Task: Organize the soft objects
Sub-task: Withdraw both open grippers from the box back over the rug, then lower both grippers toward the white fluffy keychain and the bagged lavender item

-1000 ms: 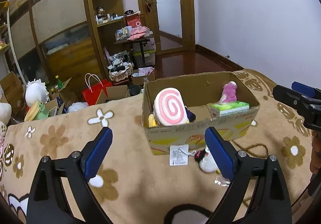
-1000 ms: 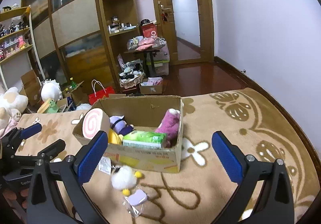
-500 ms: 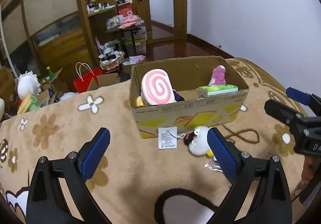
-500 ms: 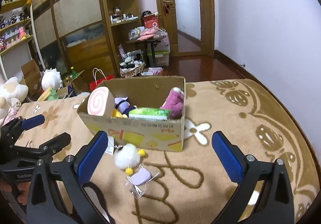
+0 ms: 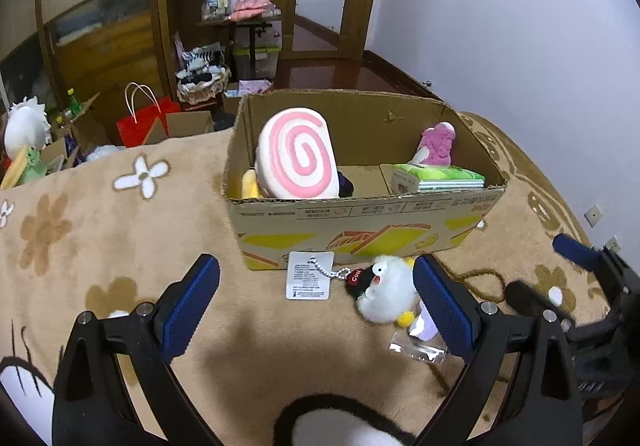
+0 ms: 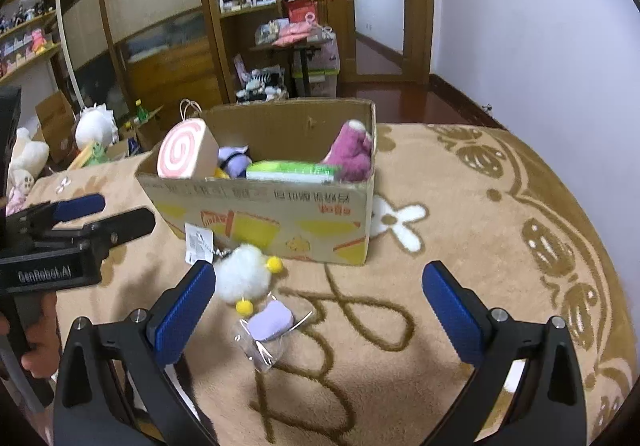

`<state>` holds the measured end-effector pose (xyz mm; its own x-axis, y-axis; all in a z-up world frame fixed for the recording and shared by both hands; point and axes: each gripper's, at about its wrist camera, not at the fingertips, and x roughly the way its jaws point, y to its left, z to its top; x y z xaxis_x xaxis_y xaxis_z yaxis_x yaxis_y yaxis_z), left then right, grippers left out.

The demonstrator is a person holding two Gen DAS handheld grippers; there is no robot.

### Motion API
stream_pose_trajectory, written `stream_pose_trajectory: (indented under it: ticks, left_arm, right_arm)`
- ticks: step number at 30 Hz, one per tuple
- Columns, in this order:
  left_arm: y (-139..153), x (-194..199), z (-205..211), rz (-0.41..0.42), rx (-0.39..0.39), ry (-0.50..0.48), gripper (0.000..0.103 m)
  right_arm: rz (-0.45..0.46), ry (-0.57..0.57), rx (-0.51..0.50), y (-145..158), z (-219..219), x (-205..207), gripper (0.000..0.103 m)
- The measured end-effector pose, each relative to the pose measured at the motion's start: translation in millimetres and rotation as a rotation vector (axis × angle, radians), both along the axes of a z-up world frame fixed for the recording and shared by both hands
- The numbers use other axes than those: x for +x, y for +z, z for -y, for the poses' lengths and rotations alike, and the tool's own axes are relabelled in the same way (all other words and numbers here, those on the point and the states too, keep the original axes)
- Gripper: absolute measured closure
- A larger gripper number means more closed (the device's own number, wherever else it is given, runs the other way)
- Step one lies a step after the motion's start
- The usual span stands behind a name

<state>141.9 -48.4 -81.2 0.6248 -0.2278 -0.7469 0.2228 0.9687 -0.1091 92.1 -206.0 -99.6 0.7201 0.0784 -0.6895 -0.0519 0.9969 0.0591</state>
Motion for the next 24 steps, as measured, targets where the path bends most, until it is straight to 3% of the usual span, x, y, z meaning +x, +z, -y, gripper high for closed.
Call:
stream_pose_trajectory:
  ticks: [24]
  left_arm:
    - [-73.1,45.3,45.4,-0.183,0.002,-0.112,0.006]
  right_arm:
    - [-0.207,0.06,-0.009,-72.7,-25.6,37.9,0.0]
